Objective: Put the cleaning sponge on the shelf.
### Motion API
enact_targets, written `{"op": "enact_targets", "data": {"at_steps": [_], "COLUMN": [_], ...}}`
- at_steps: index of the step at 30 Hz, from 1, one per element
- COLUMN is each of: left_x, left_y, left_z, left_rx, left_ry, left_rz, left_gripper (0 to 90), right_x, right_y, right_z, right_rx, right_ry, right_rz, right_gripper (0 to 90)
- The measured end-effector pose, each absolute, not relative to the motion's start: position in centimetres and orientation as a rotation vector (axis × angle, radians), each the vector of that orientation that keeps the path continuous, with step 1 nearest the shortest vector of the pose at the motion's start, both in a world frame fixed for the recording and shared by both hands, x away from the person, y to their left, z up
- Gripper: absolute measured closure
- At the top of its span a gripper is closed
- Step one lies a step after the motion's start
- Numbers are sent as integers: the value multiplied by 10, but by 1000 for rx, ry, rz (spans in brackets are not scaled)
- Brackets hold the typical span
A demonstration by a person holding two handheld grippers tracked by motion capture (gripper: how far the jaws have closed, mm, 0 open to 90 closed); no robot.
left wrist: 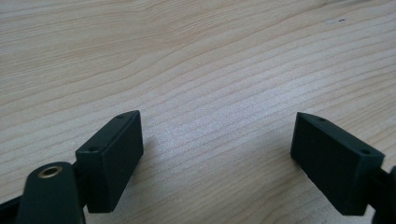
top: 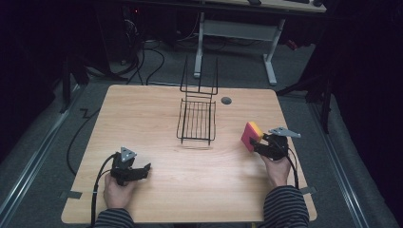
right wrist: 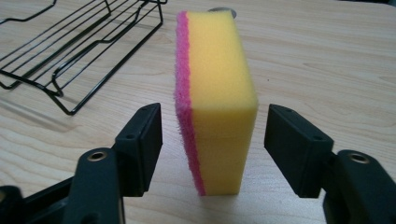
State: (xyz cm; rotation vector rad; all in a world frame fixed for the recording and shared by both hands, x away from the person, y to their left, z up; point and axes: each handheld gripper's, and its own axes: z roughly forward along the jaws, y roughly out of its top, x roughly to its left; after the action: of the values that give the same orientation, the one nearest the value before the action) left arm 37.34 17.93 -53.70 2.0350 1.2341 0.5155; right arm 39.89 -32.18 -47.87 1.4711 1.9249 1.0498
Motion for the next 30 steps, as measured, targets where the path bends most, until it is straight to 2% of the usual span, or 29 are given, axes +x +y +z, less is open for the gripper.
{"op": "enact_targets", "data": {"at_steps": [23,30], "left_x": [373,373], "left_y": [179,179], "left_z": [-537,-537], "left_rx": [2035,2036], "left_ry": [1234,1234], "left_rz": [515,516], "left_gripper": [175,174], "right_x": [406,403], "right_y": [-323,-323], "right_z": [-490,-488], "right_rx": [1441,1434], "right_ry": [1923,1912], "right_rz": [1043,1056], "right_gripper": [583,603]}}
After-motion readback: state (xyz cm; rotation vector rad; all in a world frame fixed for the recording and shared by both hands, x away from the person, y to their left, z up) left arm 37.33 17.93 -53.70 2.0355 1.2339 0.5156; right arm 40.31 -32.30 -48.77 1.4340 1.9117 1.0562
